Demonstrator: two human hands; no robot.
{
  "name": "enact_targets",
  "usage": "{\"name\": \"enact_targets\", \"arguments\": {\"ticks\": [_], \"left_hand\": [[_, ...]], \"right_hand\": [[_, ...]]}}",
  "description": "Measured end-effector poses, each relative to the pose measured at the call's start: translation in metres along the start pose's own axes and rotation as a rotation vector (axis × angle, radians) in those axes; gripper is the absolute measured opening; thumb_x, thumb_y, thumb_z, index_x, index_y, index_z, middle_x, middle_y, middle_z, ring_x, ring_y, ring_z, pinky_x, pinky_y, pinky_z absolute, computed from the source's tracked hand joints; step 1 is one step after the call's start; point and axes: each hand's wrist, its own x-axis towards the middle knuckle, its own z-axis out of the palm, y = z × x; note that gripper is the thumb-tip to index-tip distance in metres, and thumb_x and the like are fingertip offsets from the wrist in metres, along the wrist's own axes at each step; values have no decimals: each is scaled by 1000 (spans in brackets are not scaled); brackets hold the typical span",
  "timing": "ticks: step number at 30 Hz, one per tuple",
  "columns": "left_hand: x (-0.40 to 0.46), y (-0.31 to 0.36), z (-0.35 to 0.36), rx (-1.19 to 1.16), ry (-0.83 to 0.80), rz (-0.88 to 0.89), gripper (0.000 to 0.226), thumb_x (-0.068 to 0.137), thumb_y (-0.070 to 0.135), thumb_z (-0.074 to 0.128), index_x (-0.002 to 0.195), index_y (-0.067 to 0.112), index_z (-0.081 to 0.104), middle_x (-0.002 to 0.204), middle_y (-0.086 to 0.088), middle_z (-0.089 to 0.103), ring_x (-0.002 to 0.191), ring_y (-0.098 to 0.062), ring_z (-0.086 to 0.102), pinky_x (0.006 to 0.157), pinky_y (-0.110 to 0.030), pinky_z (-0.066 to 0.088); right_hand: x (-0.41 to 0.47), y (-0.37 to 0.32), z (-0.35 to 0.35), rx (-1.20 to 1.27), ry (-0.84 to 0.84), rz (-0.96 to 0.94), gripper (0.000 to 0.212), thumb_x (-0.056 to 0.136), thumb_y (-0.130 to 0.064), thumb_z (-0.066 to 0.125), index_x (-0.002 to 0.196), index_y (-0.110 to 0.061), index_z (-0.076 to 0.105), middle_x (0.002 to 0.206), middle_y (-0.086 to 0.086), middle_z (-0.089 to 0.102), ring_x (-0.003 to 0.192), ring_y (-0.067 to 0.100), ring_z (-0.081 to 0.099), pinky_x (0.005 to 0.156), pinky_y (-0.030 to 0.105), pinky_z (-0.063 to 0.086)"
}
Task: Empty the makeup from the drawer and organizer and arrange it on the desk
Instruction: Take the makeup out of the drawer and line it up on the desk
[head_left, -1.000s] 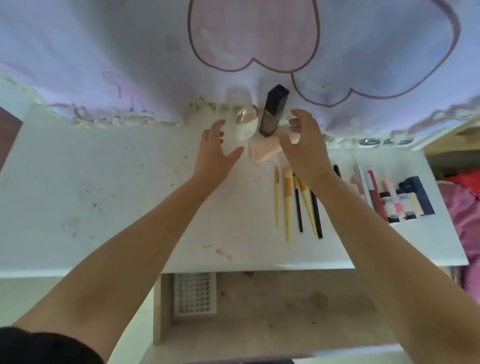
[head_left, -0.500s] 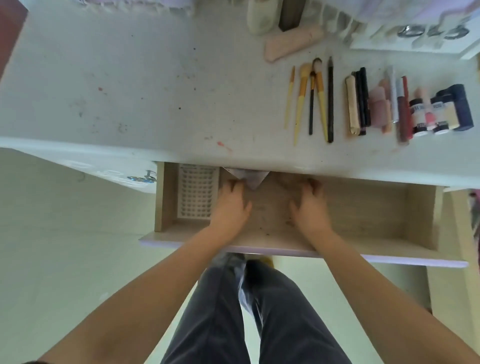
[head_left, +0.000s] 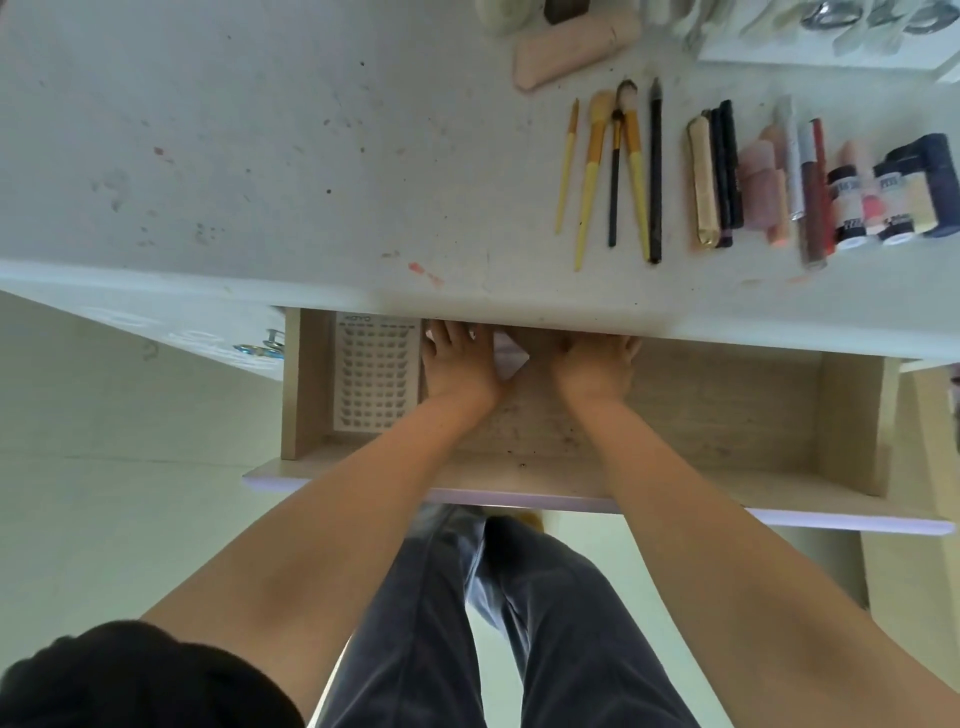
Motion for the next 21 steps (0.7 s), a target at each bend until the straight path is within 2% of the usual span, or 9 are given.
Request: {"name": "enact_targets", "arguments": {"ticks": [2,4,5,6,9,12,16,18,21], "left_hand": [[-21,-4,-1,34,-21,52,94,75,57,59,146,15,14,145,-23,19,131,-42,23,104,-46,28],[-43,-9,-8,-1,-87,112,91,70,54,62,144,21,21,140,-19,22,125,-39,28,99,-44,32],[-52,-12,-13,-45,-141,128,89,69,52,64,143,24,22,138,-17,22,125,-37,28,99,-43,32],[-61,-14,-20,-85,-200,139,88,67,50,65,141,27,22,138,-15,21,126,-36,27,100,-43,32],[-85,-24,-48,-204,-297,188,90,68,47,65,142,32,16,142,-9,17,130,-33,23,106,-41,32],[-108,-40,-89,-365,-350,313,97,70,55,68,145,39,8,145,2,10,134,-23,19,110,-36,31],[-108,-59,-147,-485,-184,389,96,70,50,71,144,45,10,141,14,11,134,-12,17,110,-25,25],[-83,-64,-175,-594,-46,304,93,72,45,73,144,46,13,140,11,14,133,-12,18,111,-29,27],[-24,-67,-216,-676,100,115,91,74,39,71,147,36,15,142,-3,20,134,-20,18,110,-34,24]], "right_hand": [[-9,7,-4,19,-68,-12,53,88,-18,47,138,-5,38,145,19,32,134,41,25,105,45,31],[-27,13,-17,230,-142,52,67,86,-5,48,147,-9,20,125,17,47,111,38,47,86,40,43],[-37,16,-25,354,-192,128,76,87,-2,48,150,-14,8,115,14,51,99,34,53,76,35,44],[-47,18,-34,444,-235,199,81,89,-1,48,151,-17,0,113,12,53,96,32,55,74,33,44],[-76,25,-61,573,-307,203,81,92,-10,55,152,-21,1,136,11,49,121,30,50,95,34,41],[-103,21,-95,597,-350,-2,74,91,-15,60,149,-27,14,142,4,45,129,24,45,107,36,36],[-106,-16,-143,665,-365,-274,65,90,-14,61,137,-41,26,126,-8,54,119,10,52,106,34,39],[-88,-50,-163,691,-294,-371,60,91,-9,59,131,-41,29,117,-14,58,114,4,54,101,26,39],[-47,-108,-178,709,-112,-476,56,90,-3,57,132,-32,34,114,-9,59,110,7,57,94,22,42]]}}
